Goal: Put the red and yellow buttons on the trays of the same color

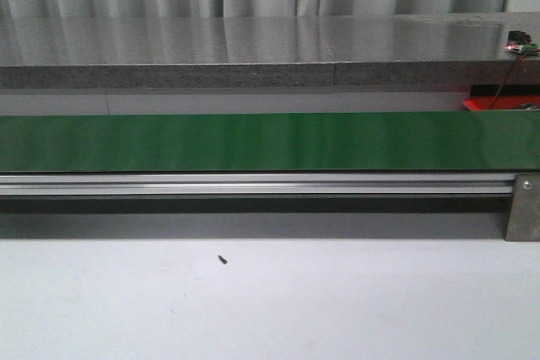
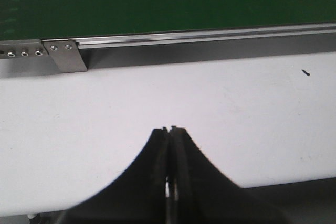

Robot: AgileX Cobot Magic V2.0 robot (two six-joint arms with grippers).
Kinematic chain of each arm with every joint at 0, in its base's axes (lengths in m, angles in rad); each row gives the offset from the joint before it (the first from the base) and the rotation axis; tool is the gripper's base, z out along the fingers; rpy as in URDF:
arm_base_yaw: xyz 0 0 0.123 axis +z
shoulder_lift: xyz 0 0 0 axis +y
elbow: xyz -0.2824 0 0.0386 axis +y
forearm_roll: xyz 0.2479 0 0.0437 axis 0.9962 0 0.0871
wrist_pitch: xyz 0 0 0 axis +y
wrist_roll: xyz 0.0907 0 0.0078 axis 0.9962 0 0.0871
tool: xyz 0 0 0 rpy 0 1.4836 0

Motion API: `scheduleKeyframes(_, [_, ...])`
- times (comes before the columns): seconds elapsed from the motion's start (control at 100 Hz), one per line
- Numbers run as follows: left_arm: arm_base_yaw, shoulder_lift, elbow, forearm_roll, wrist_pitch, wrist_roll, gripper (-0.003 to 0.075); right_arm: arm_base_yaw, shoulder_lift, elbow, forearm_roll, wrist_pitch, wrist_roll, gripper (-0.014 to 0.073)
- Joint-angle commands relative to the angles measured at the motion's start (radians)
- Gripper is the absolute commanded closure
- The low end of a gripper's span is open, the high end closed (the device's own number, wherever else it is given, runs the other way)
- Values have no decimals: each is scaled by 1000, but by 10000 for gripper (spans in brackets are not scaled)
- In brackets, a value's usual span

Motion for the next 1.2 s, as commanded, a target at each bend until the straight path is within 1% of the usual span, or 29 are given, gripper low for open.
scheduleKeyframes(0.0, [-9,3,-26,-12,-51,-13,740,54,-93,-26,19,-4,-34,666])
scheduleKeyframes(0.04, [-9,3,-26,-12,-51,-13,740,84,-111,-26,19,1,-39,655])
scheduleKeyframes(0.2, [-9,3,-26,-12,-51,-13,740,207,-175,-26,16,10,-40,659])
scheduleKeyframes(0.51, [-9,3,-26,-12,-51,-13,740,408,-212,-23,14,12,-39,659])
scheduleKeyframes(0.59, [-9,3,-26,-12,-51,-13,740,428,-235,-5,16,-15,-17,659])
scheduleKeyframes(0.7, [-9,3,-26,-12,-51,-13,740,430,-291,56,17,-87,-9,659])
scheduleKeyframes(0.85, [-9,3,-26,-12,-51,-13,740,430,-387,191,1,-188,-7,659])
scheduleKeyframes(0.94, [-9,3,-26,-12,-51,-13,740,430,-446,272,-21,-247,49,659])
scheduleKeyframes(1.01, [-9,3,-26,-12,-51,-13,740,430,-495,327,-65,-287,120,659])
scheduleKeyframes(1.11, [-9,3,-26,-12,-51,-13,740,430,-567,388,-188,-336,192,659])
scheduleKeyframes(1.19, [-9,3,-26,-12,-51,-13,740,425,-631,432,-237,-364,268,660])
